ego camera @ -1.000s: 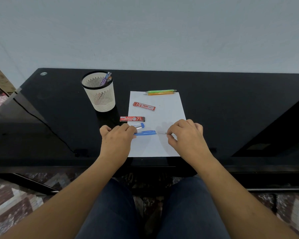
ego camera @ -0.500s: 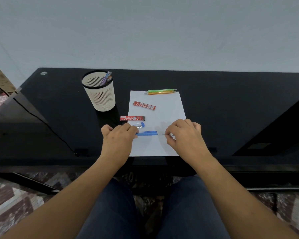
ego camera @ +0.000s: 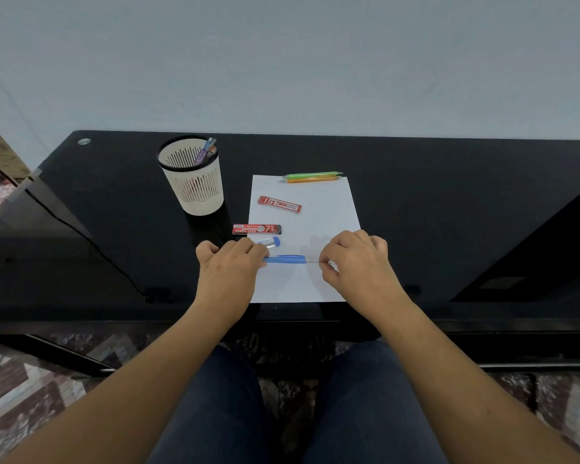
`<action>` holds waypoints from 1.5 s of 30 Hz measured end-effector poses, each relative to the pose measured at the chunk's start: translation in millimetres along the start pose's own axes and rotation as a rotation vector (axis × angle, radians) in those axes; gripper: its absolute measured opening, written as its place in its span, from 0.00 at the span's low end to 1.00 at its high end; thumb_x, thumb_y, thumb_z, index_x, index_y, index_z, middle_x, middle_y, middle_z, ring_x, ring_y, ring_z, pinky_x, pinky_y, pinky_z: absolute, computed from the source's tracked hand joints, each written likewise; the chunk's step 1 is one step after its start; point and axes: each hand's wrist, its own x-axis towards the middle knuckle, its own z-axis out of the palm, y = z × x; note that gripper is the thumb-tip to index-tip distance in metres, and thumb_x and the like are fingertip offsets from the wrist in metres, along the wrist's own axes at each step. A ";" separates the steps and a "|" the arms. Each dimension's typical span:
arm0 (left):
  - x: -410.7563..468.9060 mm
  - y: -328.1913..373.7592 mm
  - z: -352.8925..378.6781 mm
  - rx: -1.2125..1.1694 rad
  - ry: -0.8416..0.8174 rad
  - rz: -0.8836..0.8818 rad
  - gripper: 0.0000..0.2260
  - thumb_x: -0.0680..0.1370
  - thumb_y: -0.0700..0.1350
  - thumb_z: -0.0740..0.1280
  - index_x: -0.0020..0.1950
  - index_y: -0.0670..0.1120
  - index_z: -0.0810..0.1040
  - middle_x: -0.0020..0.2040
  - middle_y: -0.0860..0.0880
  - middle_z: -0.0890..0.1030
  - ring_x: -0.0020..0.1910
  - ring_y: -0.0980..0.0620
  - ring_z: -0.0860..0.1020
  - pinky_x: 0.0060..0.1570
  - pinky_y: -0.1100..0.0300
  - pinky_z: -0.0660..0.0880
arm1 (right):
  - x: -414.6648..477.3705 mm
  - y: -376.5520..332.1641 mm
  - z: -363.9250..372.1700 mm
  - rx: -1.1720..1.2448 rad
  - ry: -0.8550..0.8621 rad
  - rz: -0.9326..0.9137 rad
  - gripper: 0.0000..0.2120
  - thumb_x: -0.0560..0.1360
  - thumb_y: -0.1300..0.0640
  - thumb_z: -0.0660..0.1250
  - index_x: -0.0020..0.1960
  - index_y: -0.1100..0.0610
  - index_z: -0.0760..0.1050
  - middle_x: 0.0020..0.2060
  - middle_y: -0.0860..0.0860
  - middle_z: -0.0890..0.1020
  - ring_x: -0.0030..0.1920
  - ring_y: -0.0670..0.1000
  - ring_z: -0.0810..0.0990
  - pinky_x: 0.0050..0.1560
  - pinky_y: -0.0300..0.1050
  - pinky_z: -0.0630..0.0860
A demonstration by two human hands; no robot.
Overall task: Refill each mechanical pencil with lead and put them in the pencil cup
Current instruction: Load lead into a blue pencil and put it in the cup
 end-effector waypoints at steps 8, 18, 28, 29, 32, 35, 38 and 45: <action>0.1 -0.4 -2.6 -0.008 -0.003 0.002 0.10 0.82 0.48 0.60 0.62 0.55 0.75 0.57 0.55 0.77 0.52 0.53 0.75 0.54 0.54 0.53 | 0.6 -0.9 -1.6 -0.013 -0.008 -0.001 0.11 0.80 0.53 0.58 0.56 0.50 0.78 0.55 0.46 0.76 0.58 0.48 0.70 0.64 0.46 0.58; 0.6 2.4 -8.8 0.005 -0.035 -0.007 0.11 0.83 0.49 0.58 0.65 0.56 0.71 0.60 0.56 0.75 0.56 0.55 0.72 0.56 0.54 0.54 | 0.8 -1.8 -2.1 0.010 -0.026 -0.002 0.11 0.80 0.52 0.58 0.57 0.49 0.77 0.56 0.45 0.75 0.59 0.47 0.69 0.64 0.45 0.58; -0.1 3.7 -7.9 -0.012 -0.030 0.004 0.11 0.83 0.49 0.58 0.64 0.55 0.73 0.58 0.55 0.76 0.52 0.54 0.74 0.54 0.54 0.54 | 0.8 -3.6 -3.0 -0.058 0.035 0.004 0.22 0.77 0.44 0.62 0.69 0.46 0.67 0.64 0.45 0.72 0.64 0.48 0.67 0.66 0.50 0.57; -0.2 2.9 -7.5 -0.011 -0.018 -0.007 0.10 0.83 0.49 0.58 0.63 0.54 0.73 0.56 0.55 0.77 0.49 0.54 0.74 0.52 0.55 0.53 | 0.7 -2.3 -3.5 -0.077 0.051 0.014 0.25 0.76 0.43 0.62 0.71 0.47 0.65 0.65 0.45 0.71 0.64 0.49 0.67 0.66 0.50 0.57; -0.9 -0.2 -3.5 -0.021 0.024 -0.050 0.08 0.82 0.47 0.59 0.58 0.53 0.74 0.50 0.55 0.77 0.42 0.54 0.73 0.46 0.56 0.50 | 1.7 3.5 -4.5 -0.129 0.087 0.074 0.32 0.74 0.40 0.63 0.74 0.49 0.58 0.65 0.47 0.71 0.64 0.50 0.68 0.64 0.51 0.59; -0.7 -0.5 -2.0 -0.115 0.106 -0.102 0.05 0.82 0.46 0.61 0.55 0.51 0.74 0.47 0.53 0.78 0.38 0.55 0.70 0.45 0.58 0.48 | 3.2 8.8 -5.1 -0.146 0.081 0.150 0.36 0.73 0.38 0.62 0.75 0.50 0.54 0.66 0.47 0.70 0.64 0.51 0.68 0.63 0.51 0.61; -0.2 1.6 -3.0 -0.213 0.145 -0.149 0.06 0.82 0.47 0.60 0.57 0.49 0.73 0.50 0.52 0.79 0.39 0.55 0.70 0.46 0.59 0.49 | 2.7 10.1 -4.1 -0.160 0.077 0.164 0.33 0.74 0.39 0.62 0.74 0.49 0.57 0.65 0.48 0.70 0.63 0.51 0.68 0.63 0.52 0.62; 1.3 1.2 -1.5 -0.226 0.143 -0.166 0.08 0.82 0.49 0.59 0.59 0.50 0.72 0.50 0.53 0.77 0.40 0.55 0.70 0.46 0.59 0.50 | 2.7 7.7 1.3 -0.162 0.018 0.125 0.22 0.76 0.43 0.61 0.69 0.47 0.68 0.63 0.46 0.72 0.62 0.50 0.68 0.63 0.51 0.60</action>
